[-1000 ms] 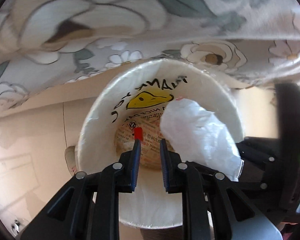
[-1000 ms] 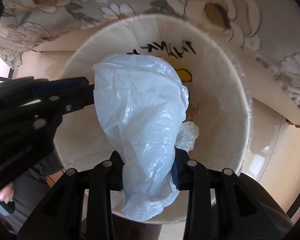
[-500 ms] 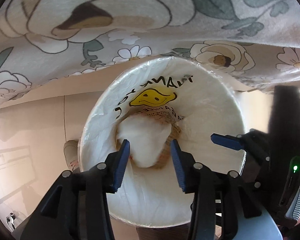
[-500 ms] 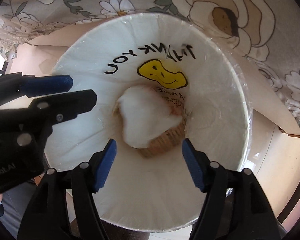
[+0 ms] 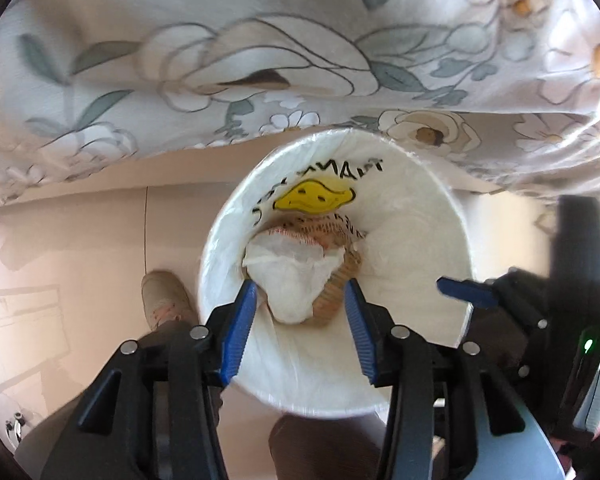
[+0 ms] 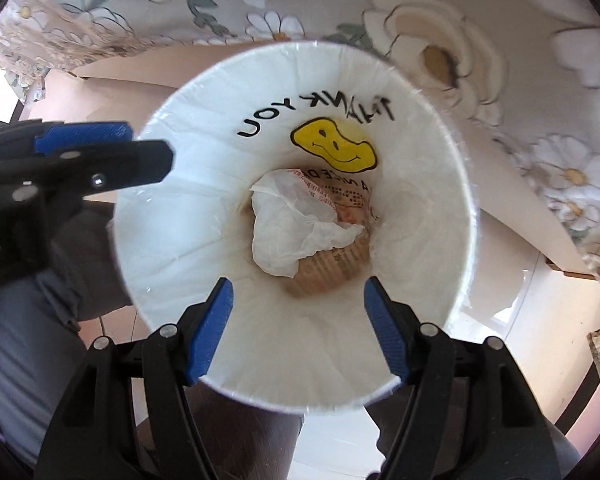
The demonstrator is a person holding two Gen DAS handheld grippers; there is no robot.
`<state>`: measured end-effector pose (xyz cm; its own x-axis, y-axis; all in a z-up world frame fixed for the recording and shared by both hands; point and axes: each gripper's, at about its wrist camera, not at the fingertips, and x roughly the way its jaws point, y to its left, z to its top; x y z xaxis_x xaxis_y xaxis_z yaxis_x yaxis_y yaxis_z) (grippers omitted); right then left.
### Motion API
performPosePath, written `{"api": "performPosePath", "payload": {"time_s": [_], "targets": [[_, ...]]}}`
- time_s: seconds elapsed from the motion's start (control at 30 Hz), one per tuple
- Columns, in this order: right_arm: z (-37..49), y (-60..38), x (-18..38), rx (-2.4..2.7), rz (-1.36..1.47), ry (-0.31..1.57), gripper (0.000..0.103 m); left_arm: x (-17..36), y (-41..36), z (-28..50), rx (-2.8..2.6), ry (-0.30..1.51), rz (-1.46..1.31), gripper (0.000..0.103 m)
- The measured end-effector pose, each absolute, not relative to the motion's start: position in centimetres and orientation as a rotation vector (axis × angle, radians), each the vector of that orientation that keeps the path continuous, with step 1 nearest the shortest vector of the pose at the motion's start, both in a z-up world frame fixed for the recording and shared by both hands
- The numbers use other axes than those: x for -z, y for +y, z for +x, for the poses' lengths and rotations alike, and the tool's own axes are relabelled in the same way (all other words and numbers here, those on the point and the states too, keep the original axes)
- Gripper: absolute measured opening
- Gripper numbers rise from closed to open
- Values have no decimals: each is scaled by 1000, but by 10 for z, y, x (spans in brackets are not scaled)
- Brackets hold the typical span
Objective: Collect trash
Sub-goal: 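Move both open tools back toward the items on the bed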
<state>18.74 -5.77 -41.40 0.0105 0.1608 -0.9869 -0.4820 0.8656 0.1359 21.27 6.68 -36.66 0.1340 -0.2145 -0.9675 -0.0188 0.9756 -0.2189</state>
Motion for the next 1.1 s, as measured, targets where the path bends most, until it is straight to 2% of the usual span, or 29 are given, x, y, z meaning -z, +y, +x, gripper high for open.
{"api": "performPosePath", "payload": {"time_s": [0.33, 0.47, 0.53, 0.7, 0.83, 1.03, 1.1], "targets": [[165, -72, 356, -504, -303, 1426, 68, 312, 82, 182, 81, 1437, -205, 50], [157, -76, 324, -508, -342, 1387, 68, 287, 85, 167, 108, 1426, -205, 58], [153, -78, 304, -507, -359, 1352, 68, 269, 86, 161, 115, 1405, -180, 59], [146, -91, 236, -516, -391, 1253, 68, 210, 87, 152, 107, 1301, -130, 60], [138, -103, 168, -512, -437, 1140, 68, 144, 87, 143, 109, 1170, -58, 71], [129, -123, 65, -537, -454, 987, 68, 56, 79, 131, 112, 997, 66, 78], [128, -130, 32, -549, -447, 938, 72, 29, 76, 128, 101, 943, 106, 80]]}}
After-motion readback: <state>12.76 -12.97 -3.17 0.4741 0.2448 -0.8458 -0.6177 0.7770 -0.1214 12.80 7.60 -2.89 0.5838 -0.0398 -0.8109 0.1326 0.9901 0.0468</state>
